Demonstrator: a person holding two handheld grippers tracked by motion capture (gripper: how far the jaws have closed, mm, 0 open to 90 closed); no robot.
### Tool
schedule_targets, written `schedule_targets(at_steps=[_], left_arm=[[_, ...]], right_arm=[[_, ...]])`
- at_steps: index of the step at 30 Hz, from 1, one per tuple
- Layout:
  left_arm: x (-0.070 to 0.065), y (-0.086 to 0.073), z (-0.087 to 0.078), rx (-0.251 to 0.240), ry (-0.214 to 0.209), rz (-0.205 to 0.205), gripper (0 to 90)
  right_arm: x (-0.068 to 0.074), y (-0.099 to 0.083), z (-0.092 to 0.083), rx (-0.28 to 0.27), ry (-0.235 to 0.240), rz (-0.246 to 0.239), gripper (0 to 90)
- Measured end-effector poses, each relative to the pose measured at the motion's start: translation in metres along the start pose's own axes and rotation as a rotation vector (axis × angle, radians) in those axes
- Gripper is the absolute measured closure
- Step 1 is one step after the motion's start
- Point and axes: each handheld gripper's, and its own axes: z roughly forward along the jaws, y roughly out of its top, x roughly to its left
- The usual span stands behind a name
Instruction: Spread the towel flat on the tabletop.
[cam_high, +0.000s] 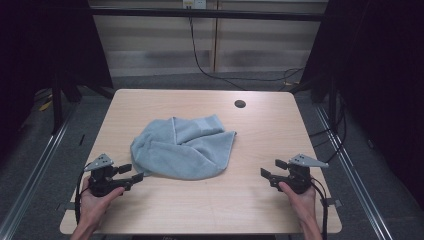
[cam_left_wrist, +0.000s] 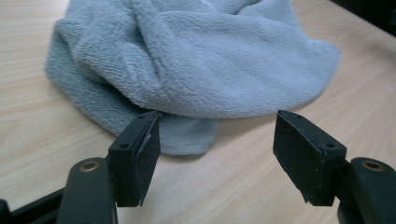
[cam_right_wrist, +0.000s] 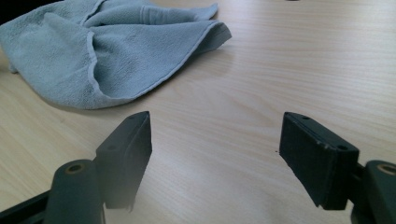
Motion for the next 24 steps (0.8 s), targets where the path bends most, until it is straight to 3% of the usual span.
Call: schedule_targets(at_steps=[4,5,6,10,12,13,15,17,18,19,20,22,24], left_arm=[[-0.002,0.002,0.002,-0.008,-0.022,0.009,32.6],[-0.003,0.000,0.004,0.033,-0.023,0.021,32.2],[-0.003,0.000,0.004,0.040,-0.029,0.028,32.3],[-0.010,0.000,-0.001,0.025,-0.077,0.023,32.9],[-0.013,0.002,-0.001,0.029,-0.090,0.042,33.7],[-0.019,0.008,0.002,0.037,-0.103,0.072,35.1],[-0.023,0.015,0.005,0.030,-0.110,0.082,35.1],[-0.024,0.020,0.007,0.032,-0.119,0.093,41.6],[-0.027,0.030,0.012,0.022,-0.109,0.103,44.8],[-0.027,0.030,0.012,0.022,-0.109,0.103,46.9],[-0.028,0.038,0.019,0.021,-0.117,0.119,49.5],[-0.027,0.041,0.024,0.028,-0.124,0.113,51.4],[-0.020,0.043,0.037,0.038,-0.131,0.093,52.1]], right_arm=[[0.003,0.000,0.004,0.020,0.041,-0.001,29.2],[0.005,0.000,0.006,0.032,0.067,0.004,31.0],[0.006,0.000,0.007,0.039,0.081,0.007,32.6],[0.015,0.003,0.013,0.061,0.113,-0.006,33.1],[0.022,0.008,0.018,0.087,0.147,-0.030,33.9],[0.026,0.012,0.021,0.093,0.163,-0.037,34.7],[0.032,0.018,0.027,0.095,0.199,-0.056,35.7],[0.036,0.022,0.031,0.092,0.215,-0.061,36.7],[0.045,0.031,0.044,0.100,0.256,-0.077,38.0],[0.045,0.031,0.044,0.100,0.256,-0.077,38.0],[0.051,0.038,0.056,0.094,0.294,-0.082,38.2],[0.054,0.040,0.061,0.095,0.307,-0.090,38.5],[0.063,0.049,0.080,0.114,0.345,-0.115,41.0]])
